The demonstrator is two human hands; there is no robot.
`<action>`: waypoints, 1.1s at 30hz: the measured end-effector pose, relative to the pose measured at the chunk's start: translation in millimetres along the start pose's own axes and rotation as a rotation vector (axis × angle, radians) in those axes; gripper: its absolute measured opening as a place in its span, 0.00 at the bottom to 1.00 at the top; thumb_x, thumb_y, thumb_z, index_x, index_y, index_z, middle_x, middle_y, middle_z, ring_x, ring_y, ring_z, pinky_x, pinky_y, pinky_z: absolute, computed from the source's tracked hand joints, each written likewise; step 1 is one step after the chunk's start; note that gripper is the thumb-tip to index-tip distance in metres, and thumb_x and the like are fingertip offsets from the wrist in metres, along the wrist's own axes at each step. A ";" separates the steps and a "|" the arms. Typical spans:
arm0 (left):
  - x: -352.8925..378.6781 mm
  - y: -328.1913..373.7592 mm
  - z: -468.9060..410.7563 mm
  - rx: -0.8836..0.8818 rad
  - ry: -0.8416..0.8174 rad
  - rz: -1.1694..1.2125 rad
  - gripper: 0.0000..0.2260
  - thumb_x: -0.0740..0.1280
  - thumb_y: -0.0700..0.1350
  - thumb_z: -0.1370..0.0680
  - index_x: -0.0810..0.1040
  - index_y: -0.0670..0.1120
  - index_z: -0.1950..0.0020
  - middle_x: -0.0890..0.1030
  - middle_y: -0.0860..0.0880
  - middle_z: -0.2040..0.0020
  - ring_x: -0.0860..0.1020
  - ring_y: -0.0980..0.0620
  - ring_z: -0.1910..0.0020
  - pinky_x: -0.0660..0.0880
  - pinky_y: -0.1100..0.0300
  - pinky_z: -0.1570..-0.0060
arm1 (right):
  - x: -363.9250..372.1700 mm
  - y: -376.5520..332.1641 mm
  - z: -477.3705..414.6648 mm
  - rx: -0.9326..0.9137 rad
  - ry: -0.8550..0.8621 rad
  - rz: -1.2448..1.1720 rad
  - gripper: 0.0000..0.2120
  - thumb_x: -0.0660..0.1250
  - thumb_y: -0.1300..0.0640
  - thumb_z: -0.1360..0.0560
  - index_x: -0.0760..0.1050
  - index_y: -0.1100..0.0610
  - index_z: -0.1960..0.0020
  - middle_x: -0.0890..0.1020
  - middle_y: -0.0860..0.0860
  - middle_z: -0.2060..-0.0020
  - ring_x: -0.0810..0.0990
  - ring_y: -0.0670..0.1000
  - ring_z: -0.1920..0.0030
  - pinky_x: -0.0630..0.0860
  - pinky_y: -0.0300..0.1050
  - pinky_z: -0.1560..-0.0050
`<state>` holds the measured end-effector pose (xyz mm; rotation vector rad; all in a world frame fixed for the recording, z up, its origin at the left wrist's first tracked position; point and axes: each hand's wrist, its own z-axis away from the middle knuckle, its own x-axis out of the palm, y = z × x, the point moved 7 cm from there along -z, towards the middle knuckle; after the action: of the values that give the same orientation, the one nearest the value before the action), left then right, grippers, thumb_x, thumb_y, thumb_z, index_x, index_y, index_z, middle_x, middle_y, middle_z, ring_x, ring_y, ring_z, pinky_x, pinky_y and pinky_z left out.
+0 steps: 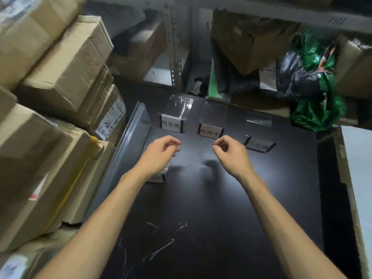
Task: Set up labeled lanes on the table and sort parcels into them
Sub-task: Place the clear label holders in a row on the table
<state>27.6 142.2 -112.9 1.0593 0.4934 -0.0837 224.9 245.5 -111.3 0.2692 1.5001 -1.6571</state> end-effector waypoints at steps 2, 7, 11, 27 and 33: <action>-21.8 -17.5 8.6 -0.011 0.037 -0.009 0.13 0.60 0.36 0.19 0.79 0.52 0.48 0.84 0.49 0.49 0.81 0.50 0.53 0.75 0.57 0.48 | 45.7 -23.7 8.8 -0.080 -0.143 0.029 0.05 0.69 0.56 0.22 0.81 0.54 0.48 0.84 0.50 0.52 0.81 0.50 0.51 0.75 0.44 0.47; -58.3 -50.6 23.0 -0.010 0.071 0.018 0.12 0.60 0.38 0.20 0.79 0.54 0.49 0.84 0.52 0.51 0.83 0.50 0.49 0.78 0.52 0.41 | 137.5 -75.2 33.5 -0.291 -0.442 0.168 0.23 0.72 0.49 0.23 0.74 0.53 0.29 0.78 0.50 0.32 0.73 0.50 0.32 0.67 0.43 0.32; -66.5 -55.2 28.0 0.034 0.022 0.074 0.11 0.59 0.43 0.24 0.79 0.53 0.48 0.83 0.50 0.51 0.82 0.51 0.49 0.77 0.61 0.44 | 177.8 -82.8 34.0 -0.319 -0.475 0.303 0.24 0.70 0.49 0.29 0.78 0.49 0.33 0.82 0.50 0.37 0.78 0.55 0.36 0.76 0.53 0.37; -60.0 -39.2 29.5 0.187 -0.052 -0.030 0.20 0.67 0.40 0.19 0.72 0.51 0.28 0.75 0.49 0.33 0.74 0.54 0.33 0.69 0.58 0.30 | 99.9 -85.8 28.3 -0.178 -0.245 -0.088 0.12 0.73 0.57 0.23 0.85 0.49 0.41 0.88 0.44 0.51 0.84 0.39 0.51 0.78 0.40 0.47; -41.9 7.0 22.8 0.199 -0.122 0.107 0.14 0.70 0.34 0.23 0.79 0.50 0.42 0.80 0.54 0.49 0.81 0.54 0.52 0.79 0.64 0.49 | 47.2 -70.2 33.2 -0.083 -0.284 -0.303 0.08 0.73 0.62 0.24 0.85 0.52 0.47 0.88 0.47 0.56 0.83 0.41 0.56 0.78 0.40 0.51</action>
<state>0.4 119.2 -80.4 1.2657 0.3219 -0.1031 159.5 188.4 -84.5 -0.2419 1.4371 -1.7740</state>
